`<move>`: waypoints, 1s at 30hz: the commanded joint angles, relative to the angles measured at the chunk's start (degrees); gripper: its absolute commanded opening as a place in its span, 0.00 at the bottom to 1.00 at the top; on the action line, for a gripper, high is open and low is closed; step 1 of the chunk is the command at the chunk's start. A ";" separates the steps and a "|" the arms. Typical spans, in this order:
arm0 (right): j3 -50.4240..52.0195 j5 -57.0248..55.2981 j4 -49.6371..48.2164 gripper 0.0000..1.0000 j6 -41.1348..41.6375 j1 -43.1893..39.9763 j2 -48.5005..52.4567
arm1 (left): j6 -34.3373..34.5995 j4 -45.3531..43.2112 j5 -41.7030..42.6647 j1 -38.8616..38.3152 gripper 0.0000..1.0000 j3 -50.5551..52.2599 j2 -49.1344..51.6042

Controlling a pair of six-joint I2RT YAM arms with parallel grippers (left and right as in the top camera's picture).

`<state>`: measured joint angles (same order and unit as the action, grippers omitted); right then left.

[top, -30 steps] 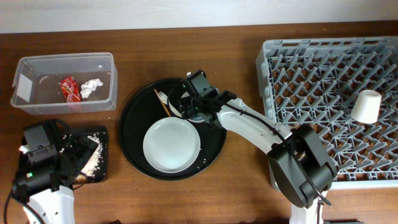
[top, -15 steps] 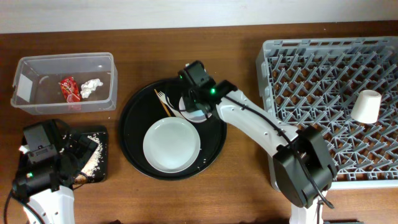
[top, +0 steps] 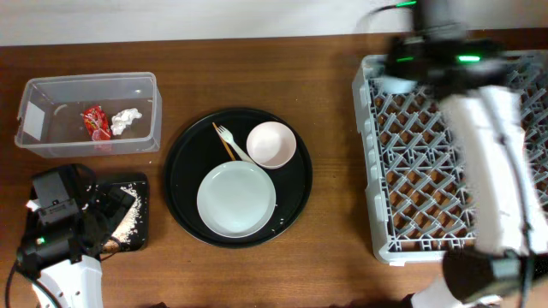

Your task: Sort waste into correct bins and load items into the dishwasher rack

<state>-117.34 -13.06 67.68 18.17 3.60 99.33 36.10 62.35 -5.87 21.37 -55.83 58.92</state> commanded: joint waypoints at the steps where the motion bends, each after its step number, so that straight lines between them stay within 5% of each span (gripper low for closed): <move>1: -1.09 -0.48 3.52 0.54 0.31 -12.66 -4.17 | 0.55 -0.09 -0.44 0.28 0.99 -1.01 -0.44; 12: -0.68 5.42 10.23 0.54 0.33 -40.89 1.25 | 0.55 -0.09 -0.42 0.28 0.99 -1.01 -0.44; 30: 14.38 -1.07 6.12 0.68 0.37 -45.22 5.95 | 0.55 -0.09 -0.44 0.28 0.99 -1.01 -0.44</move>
<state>-104.84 -12.69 74.24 18.13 -40.10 105.03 36.10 62.35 -5.87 21.37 -55.83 58.92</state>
